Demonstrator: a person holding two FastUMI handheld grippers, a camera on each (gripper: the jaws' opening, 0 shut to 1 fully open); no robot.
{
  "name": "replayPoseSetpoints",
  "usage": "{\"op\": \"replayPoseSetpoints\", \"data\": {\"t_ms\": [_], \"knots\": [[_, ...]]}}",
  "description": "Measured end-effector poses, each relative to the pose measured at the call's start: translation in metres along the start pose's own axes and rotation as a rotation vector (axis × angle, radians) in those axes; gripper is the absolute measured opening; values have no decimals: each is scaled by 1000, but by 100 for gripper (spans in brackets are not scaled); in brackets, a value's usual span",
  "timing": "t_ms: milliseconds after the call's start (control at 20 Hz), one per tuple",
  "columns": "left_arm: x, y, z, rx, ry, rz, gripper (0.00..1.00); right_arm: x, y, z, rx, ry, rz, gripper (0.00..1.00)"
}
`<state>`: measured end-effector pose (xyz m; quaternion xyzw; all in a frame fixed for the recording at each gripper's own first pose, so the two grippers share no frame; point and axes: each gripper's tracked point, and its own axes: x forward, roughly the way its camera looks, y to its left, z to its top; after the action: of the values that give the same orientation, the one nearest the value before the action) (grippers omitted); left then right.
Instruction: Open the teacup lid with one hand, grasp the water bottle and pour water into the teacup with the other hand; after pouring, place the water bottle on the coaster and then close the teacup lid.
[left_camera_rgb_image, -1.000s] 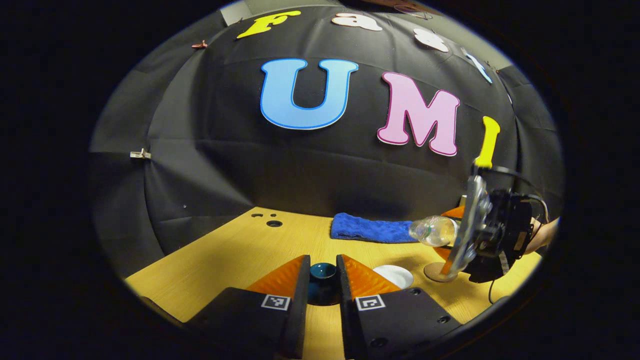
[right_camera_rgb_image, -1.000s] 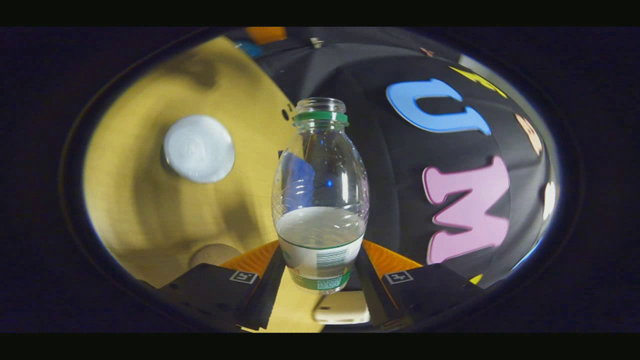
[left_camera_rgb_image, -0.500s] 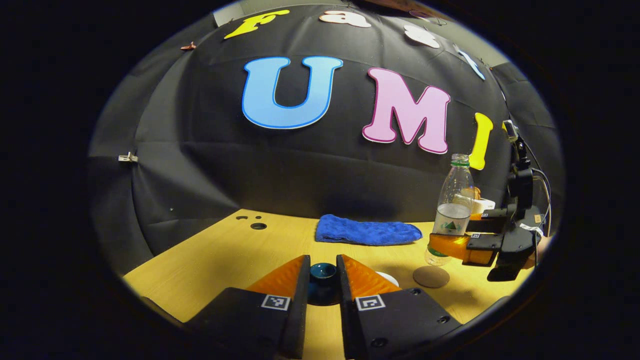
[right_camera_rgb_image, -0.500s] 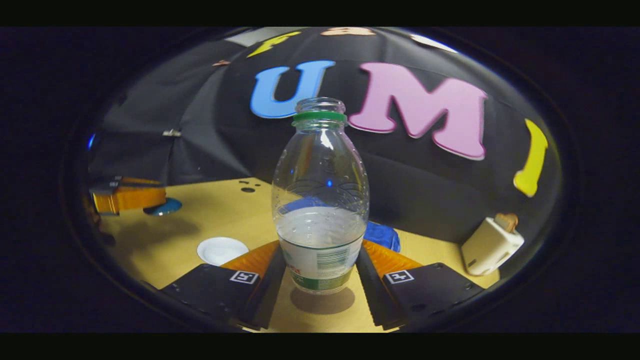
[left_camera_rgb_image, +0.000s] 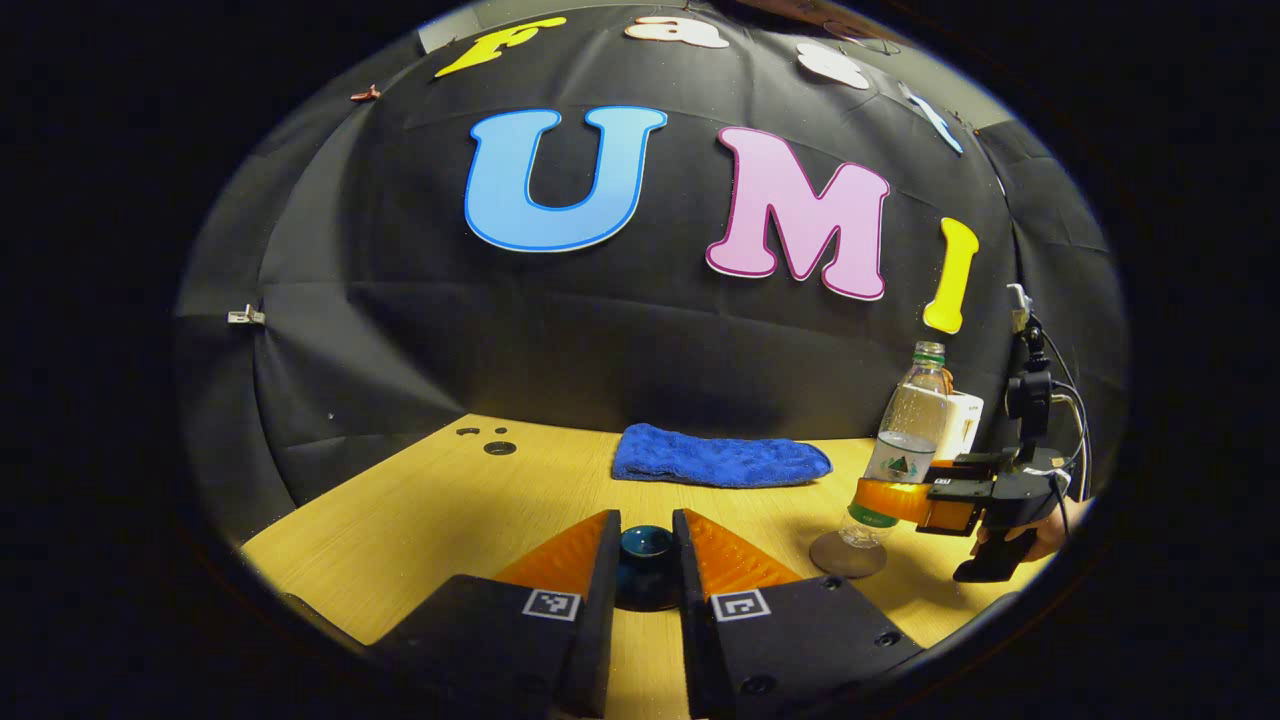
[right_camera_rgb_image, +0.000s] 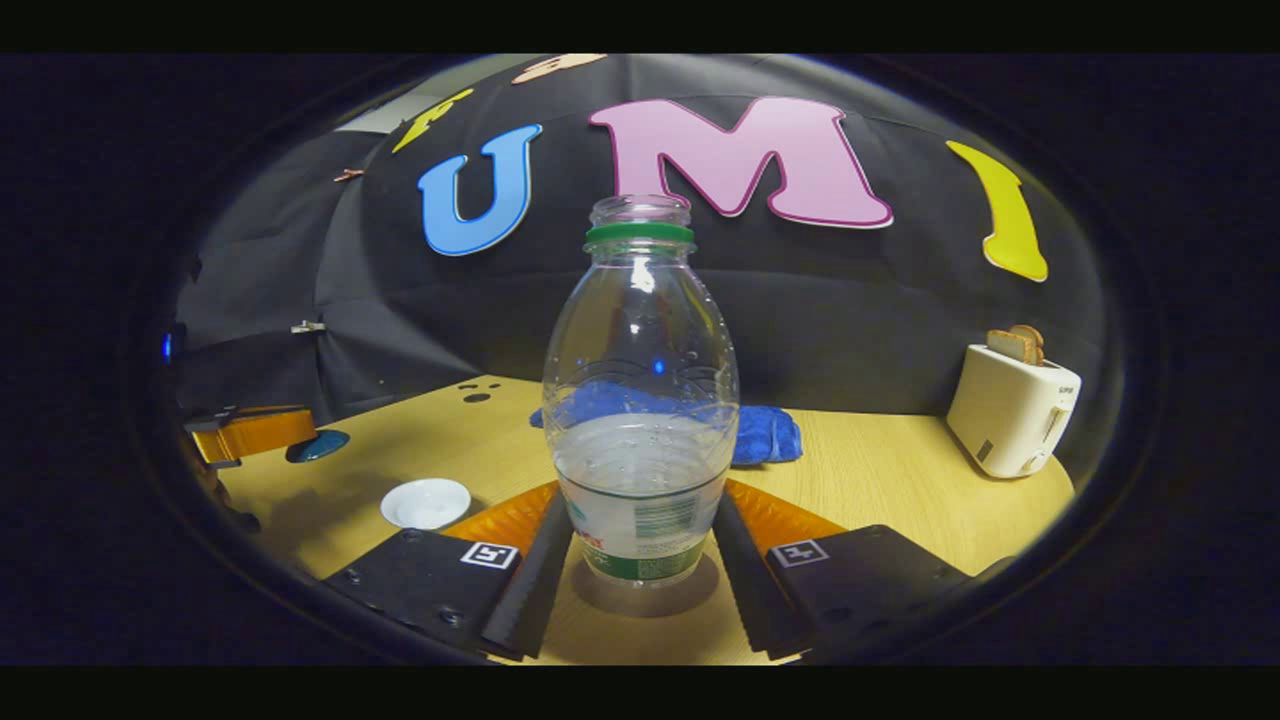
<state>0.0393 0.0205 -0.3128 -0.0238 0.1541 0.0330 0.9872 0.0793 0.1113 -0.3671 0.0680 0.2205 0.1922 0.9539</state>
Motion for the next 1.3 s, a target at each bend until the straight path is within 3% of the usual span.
{"op": "replayPoseSetpoints", "data": {"t_ms": [250, 300, 350, 750, 850, 950, 1300], "knots": [[3, -3, -2, -4, 5, 5, 33, 1, -2, -2, 30, 23, 7, 77], [3, -3, -2, -4, 2, 5, 37, 1, -2, -4, 29, 24, -1, 77], [3, -4, -2, -4, -1, 4, 33, 1, -1, -5, 36, 26, -2, 78], [5, -8, -3, 0, 6, -7, 33, 5, -1, -21, 46, 77, 14, 80], [5, -12, -4, -1, 8, -14, 33, 0, 0, -27, 51, 96, 21, 92], [7, -17, -4, 0, 9, -22, 33, -4, 0, -32, 74, 110, 22, 98], [26, -40, -14, -25, 22, -60, 33, -46, -6, -47, 170, 162, -9, 99]]}}
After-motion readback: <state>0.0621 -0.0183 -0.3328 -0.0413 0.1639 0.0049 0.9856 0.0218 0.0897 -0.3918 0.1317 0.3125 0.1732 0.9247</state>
